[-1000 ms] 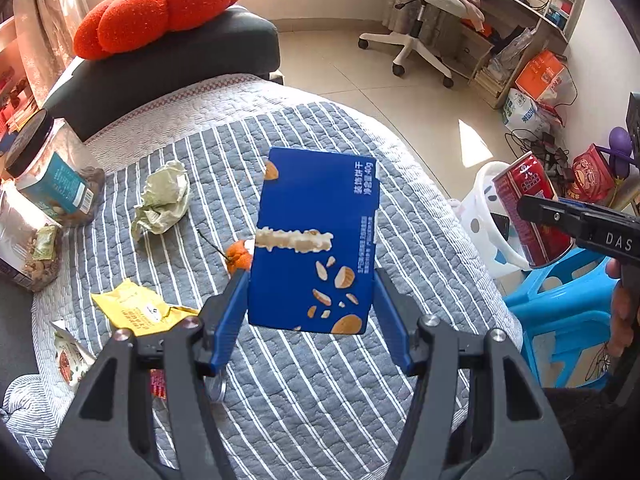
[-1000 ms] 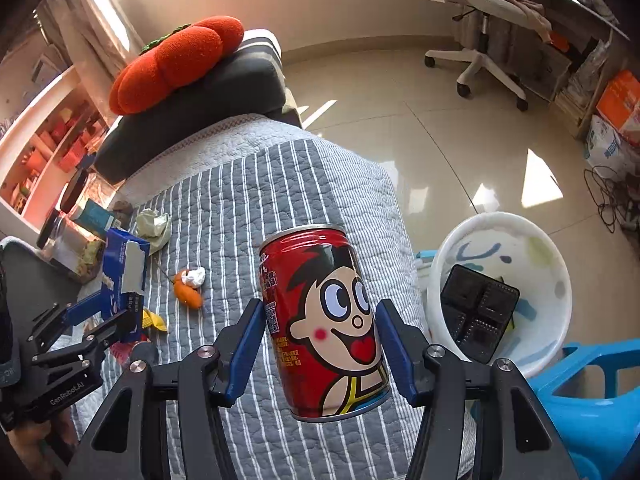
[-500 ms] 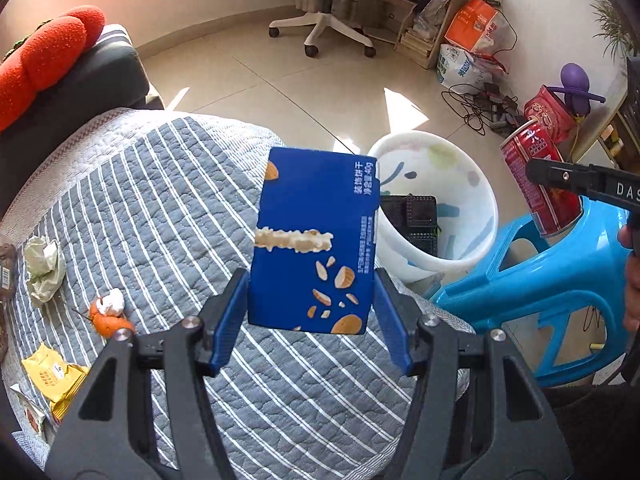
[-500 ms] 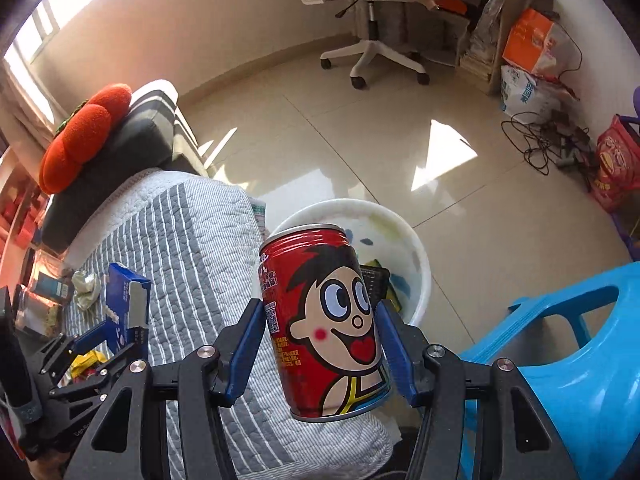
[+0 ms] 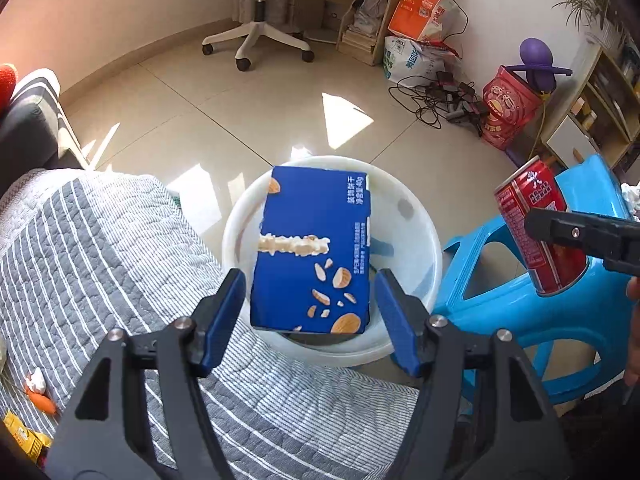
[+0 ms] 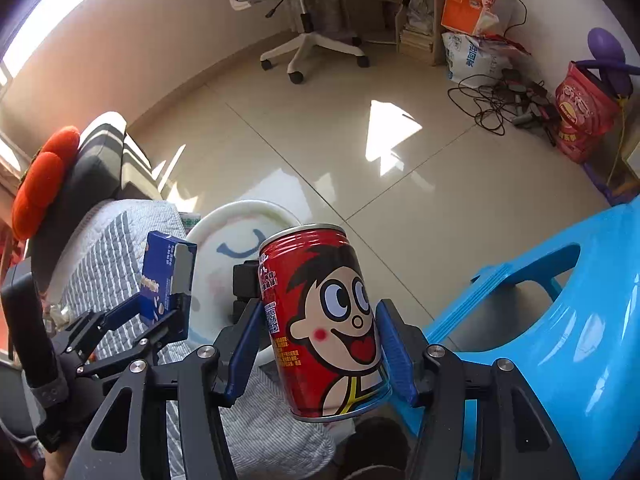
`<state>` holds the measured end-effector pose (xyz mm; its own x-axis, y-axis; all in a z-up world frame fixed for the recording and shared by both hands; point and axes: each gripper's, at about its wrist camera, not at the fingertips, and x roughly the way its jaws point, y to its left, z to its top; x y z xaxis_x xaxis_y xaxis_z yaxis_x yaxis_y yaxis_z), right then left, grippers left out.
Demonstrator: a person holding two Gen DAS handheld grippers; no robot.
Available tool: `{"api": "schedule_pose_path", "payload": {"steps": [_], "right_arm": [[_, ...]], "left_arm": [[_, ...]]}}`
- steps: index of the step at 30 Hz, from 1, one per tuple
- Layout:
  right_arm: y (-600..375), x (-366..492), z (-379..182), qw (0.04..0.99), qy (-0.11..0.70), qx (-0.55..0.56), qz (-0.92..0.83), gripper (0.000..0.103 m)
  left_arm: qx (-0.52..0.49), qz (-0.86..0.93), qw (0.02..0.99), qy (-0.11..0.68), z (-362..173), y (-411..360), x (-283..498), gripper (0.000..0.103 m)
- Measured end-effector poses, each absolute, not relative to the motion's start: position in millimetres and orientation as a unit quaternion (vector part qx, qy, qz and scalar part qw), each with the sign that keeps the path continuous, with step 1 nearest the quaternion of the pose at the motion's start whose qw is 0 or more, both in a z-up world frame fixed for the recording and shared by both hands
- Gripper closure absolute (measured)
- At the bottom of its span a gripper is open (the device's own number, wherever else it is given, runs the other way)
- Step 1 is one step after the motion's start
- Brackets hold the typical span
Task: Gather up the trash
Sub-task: 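Carry blue box and red cartoon can to the white bin and open both tools, then move both tools back over the bed toward the snack pouch and yellow bag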
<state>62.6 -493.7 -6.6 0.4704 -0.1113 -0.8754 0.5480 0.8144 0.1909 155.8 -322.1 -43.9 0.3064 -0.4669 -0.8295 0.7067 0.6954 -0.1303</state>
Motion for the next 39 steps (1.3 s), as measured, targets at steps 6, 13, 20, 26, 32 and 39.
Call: {"api": "schedule_pose_path", "payload": {"steps": [6, 13, 20, 26, 32, 39], "right_arm": [[-486.9, 67.4, -5.2, 0.828, 0.474, 0.231, -0.191, 0.045], [-466.6, 84.9, -10.5, 0.828, 0.487, 0.211, -0.18, 0.045], [-455.4, 106.9, -28.9, 0.821, 0.499, 0.212, -0.18, 0.045], [-443.3, 123.8, -39.8, 0.818, 0.507, 0.205, -0.178, 0.045], [-431.0, 139.3, -39.2, 0.833, 0.487, 0.19, -0.182, 0.045], [-416.7, 144.8, -21.3, 0.856, 0.442, 0.163, -0.212, 0.018]], "left_arm": [[0.119, -0.331, 0.802, 0.483, -46.1, -300.3, 162.3, 0.007], [0.149, -0.292, 0.82, 0.47, -38.6, -245.3, 147.7, 0.001], [0.148, -0.266, 0.825, 0.475, -30.8, -180.0, 135.8, 0.001], [0.128, -0.219, 0.833, 0.492, -31.6, -139.0, 137.4, 0.001], [0.107, -0.201, 0.836, 0.499, -25.0, -100.5, 132.7, 0.001], [0.08, -0.171, 0.847, 0.497, -15.2, -48.5, 134.2, 0.001]]}}
